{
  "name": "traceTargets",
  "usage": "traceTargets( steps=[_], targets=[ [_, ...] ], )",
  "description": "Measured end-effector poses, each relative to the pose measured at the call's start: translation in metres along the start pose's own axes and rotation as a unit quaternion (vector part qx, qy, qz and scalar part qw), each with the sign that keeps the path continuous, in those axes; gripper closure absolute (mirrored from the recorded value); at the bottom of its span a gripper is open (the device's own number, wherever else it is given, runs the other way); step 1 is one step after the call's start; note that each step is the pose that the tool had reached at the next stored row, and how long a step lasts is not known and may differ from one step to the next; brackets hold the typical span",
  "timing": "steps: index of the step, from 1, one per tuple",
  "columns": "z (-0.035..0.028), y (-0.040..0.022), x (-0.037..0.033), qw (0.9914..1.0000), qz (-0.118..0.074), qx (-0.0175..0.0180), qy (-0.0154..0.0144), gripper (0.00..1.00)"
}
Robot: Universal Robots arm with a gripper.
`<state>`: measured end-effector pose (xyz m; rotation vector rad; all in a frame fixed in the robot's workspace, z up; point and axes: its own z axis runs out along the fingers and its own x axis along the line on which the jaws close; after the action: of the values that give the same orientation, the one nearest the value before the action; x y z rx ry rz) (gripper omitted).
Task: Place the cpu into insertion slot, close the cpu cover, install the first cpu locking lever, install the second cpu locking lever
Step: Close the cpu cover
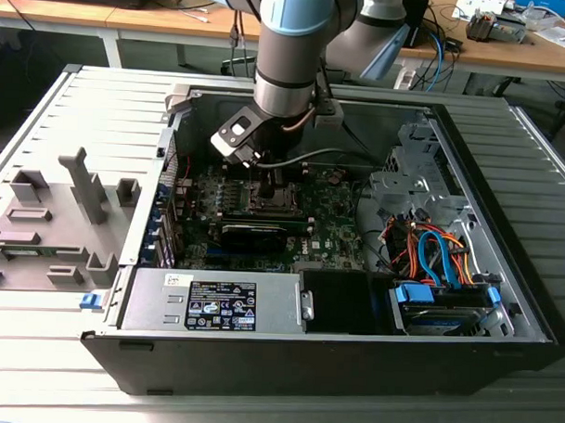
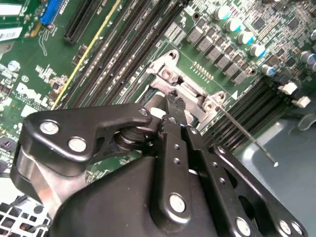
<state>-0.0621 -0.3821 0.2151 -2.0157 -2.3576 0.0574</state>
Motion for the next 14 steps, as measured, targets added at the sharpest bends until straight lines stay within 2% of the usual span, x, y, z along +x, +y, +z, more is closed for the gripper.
traceTargets(
  steps=[3, 6, 9, 14],
  targets=[
    [-0.0005, 0.0086, -0.0014, 1.00000, 0.000, 0.0025, 0.0004, 0.89],
    [-0.0015, 0.0127, -0.0020, 1.00000, 0.000, 0.0027, 0.0004, 0.89],
    [-0.0065, 0.0179, -0.0028, 1.00000, 0.000, 0.0030, 0.0004, 0.89],
    [-0.0185, 0.0173, -0.0028, 1.00000, 0.000, 0.0030, 0.0005, 0.89]
  ],
)
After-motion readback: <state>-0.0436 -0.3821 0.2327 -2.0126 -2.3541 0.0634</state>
